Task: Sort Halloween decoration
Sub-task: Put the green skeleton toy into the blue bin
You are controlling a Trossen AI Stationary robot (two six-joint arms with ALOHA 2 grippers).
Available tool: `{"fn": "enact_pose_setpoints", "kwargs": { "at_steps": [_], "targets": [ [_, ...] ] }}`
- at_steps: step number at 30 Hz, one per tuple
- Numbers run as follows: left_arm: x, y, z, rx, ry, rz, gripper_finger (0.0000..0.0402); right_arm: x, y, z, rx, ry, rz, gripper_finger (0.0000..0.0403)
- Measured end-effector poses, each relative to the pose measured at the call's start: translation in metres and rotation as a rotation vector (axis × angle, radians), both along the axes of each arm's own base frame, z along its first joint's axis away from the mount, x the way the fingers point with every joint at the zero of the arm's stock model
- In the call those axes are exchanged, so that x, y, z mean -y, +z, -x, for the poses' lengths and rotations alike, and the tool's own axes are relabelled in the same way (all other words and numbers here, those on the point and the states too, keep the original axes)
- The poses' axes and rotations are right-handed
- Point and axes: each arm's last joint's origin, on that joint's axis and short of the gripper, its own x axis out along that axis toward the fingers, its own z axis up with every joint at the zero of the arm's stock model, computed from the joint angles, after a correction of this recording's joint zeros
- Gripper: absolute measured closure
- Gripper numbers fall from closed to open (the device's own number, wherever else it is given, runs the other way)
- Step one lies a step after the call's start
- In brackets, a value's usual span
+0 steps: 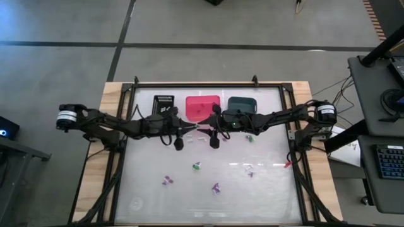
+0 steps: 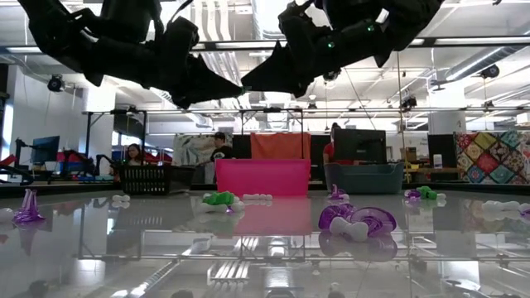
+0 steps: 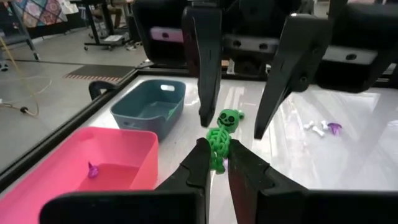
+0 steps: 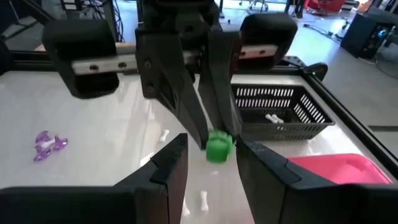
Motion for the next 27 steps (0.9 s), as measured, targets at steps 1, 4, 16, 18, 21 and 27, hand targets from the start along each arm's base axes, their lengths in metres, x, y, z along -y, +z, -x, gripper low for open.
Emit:
{"fn": "enact_pose_setpoints", "kwargs": {
  "at_steps": [1,4,16,18,21,27],
  "targets": [
    [-0.0001,-0.0013,-0.0005,-0.004,0.003,0.002,0.0387,0.0,0.0003,-0.0001,0.002,0.0,0.0,0.0275],
    [-0.0002,-0.0042,-0.0015,-0.015,0.006,0.009,0.0387,0.0001,0.0002,-0.0001,0.0,-0.001,-0.001,0.0275],
    [-0.0003,-0.0008,-0.0024,0.025,0.007,0.014,0.0387,0.0009,-0.0015,0.0005,-0.017,-0.028,0.002,0.0315],
    [-0.0003,-0.0009,-0.0024,0.023,0.007,0.014,0.0387,0.0009,-0.0014,0.0005,-0.017,-0.028,0.003,0.0329],
    [-0.0003,-0.0013,-0.0023,0.019,0.007,0.014,0.0387,0.0009,-0.0015,0.0005,-0.018,-0.028,0.003,0.0353],
    [-0.0002,-0.0022,-0.0022,0.009,0.007,0.015,0.0383,0.0011,-0.0024,0.0008,-0.027,-0.03,-0.003,0.0386]
  ]
}}
